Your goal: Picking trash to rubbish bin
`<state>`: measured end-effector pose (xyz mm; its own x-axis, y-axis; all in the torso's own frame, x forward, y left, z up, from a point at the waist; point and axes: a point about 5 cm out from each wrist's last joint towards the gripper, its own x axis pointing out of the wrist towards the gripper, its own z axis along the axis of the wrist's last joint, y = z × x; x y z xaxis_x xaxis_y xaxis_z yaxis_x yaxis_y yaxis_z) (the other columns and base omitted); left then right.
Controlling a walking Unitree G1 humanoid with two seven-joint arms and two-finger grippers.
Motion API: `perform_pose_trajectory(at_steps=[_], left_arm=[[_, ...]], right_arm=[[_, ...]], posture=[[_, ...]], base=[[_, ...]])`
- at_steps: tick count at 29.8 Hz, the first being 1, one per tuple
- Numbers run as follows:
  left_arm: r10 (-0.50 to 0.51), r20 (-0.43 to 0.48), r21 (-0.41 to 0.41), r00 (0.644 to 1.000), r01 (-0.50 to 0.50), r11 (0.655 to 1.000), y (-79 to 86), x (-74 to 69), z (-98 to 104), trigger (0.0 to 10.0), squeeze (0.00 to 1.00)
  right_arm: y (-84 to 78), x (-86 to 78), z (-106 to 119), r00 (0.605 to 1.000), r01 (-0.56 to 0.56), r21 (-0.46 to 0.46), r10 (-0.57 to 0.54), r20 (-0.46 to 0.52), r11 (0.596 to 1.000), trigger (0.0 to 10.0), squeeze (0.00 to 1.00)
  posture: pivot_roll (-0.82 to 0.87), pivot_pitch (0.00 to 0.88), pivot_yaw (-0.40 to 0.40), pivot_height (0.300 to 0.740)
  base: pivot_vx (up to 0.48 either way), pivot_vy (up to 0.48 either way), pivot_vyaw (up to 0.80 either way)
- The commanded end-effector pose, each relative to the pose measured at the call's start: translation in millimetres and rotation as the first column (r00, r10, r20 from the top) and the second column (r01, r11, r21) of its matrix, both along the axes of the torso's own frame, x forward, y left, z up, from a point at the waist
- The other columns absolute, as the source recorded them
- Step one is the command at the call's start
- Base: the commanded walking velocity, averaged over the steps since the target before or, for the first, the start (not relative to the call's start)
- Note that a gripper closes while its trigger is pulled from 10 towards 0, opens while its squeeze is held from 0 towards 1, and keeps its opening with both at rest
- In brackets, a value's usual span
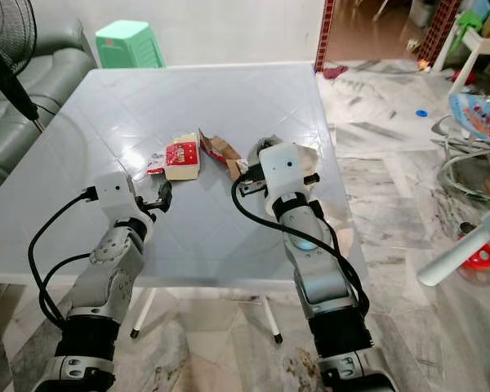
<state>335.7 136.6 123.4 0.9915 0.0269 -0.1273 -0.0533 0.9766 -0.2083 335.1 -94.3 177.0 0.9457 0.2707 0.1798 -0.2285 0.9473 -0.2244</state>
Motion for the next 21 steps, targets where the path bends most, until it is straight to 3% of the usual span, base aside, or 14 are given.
perform_pose_trajectory(at_steps=[1, 7, 21], left_arm=[[-0.01, 0.004, -0.009, 1.0, 0.01, 1.0, -2.5, -0.8, 1.2, 10.0, 0.0], [-0.011, 0.031, -0.025, 0.999, 0.011, 1.0, -1.7, -0.8, 5.0, 10.0, 0.0], [-0.007, 0.049, -0.024, 0.999, 0.009, 1.0, 0.7, 0.9, 8.4, 10.0, 0.0]], right_arm=[[2.3, -0.2, 5.3, 1.0, -0.008, -0.001, 0.008, 0.019, 1.0, 0.0, 0.0], [2.6, -0.1, 5.0, 1.0, -0.009, -0.002, 0.009, 0.02, 1.0, 0.0, 0.0], [3.0, 0.9, 5.9, 1.0, -0.01, -0.003, 0.01, 0.023, 1.0, 0.0, 0.0]], posture=[[0.02, 0.064, 0.026, 0.74], [0.02, 0.061, 0.025, 0.74], [0.02, 0.057, 0.027, 0.74]], base=[[0.0, 0.0, 0.0], [0.0, 0.0, 0.0], [0.368, 0.0, 0.0]])
